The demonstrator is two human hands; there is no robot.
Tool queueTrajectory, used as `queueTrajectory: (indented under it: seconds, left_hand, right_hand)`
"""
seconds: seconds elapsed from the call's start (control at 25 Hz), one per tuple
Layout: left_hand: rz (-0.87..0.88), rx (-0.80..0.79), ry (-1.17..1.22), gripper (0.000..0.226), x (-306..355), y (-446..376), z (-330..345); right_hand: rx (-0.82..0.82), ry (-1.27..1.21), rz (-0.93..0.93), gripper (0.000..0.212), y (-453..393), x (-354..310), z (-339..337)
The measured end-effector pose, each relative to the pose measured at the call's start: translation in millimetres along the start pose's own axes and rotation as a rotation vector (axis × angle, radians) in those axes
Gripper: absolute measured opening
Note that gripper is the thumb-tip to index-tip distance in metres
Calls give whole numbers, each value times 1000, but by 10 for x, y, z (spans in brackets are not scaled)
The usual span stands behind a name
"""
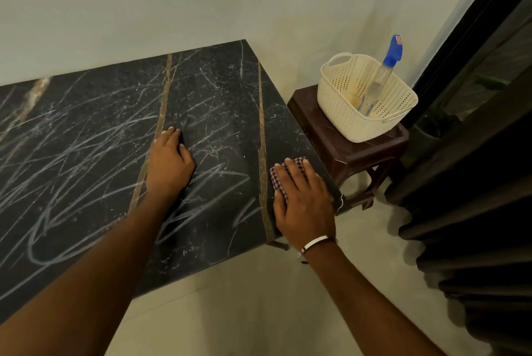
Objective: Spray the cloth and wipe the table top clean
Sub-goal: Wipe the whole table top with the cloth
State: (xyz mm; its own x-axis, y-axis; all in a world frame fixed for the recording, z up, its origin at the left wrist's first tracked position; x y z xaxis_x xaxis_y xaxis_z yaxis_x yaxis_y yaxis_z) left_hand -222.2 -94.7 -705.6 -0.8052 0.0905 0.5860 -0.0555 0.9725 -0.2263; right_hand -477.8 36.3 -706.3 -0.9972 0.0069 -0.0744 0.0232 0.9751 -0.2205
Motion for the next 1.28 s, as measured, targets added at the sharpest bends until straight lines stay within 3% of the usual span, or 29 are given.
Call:
queueTrajectory:
  seconds: [0.12,0.32,0.8,1.08,1.28]
  left_hand:
    - [21,-10,-1,45,-9,98,-24]
    - [27,1,-1,45,-42,189,-59]
    - [50,-35,22,46,-67,180,-101]
    - [79,-127,9,48,-358,129,-281]
    - [59,-97,-3,48,-659,57,-471]
  right_hand:
    - [9,12,-41,51,11,164,-13]
    - [-4,61,73,52,7,374,-6]
    - [-30,-2,2,54,240,-1275,84]
    - [-17,2,40,52,100,-1022,83]
    - [-23,42,103,53,89,-1056,100]
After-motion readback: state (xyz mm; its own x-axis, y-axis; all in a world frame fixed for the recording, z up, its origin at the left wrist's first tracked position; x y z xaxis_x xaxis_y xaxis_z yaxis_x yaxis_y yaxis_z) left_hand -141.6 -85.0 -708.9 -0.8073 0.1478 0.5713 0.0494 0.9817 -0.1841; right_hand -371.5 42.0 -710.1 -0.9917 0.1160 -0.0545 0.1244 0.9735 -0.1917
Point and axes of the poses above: each hand's wrist, its own y-axis away from the middle knuckle, its own z-axis out of the palm, x = y × z, the point moved 8 cm from there along -y, towards the middle knuckle, and after that the axes turned 8 degrees about y, right-handed, at the moved point
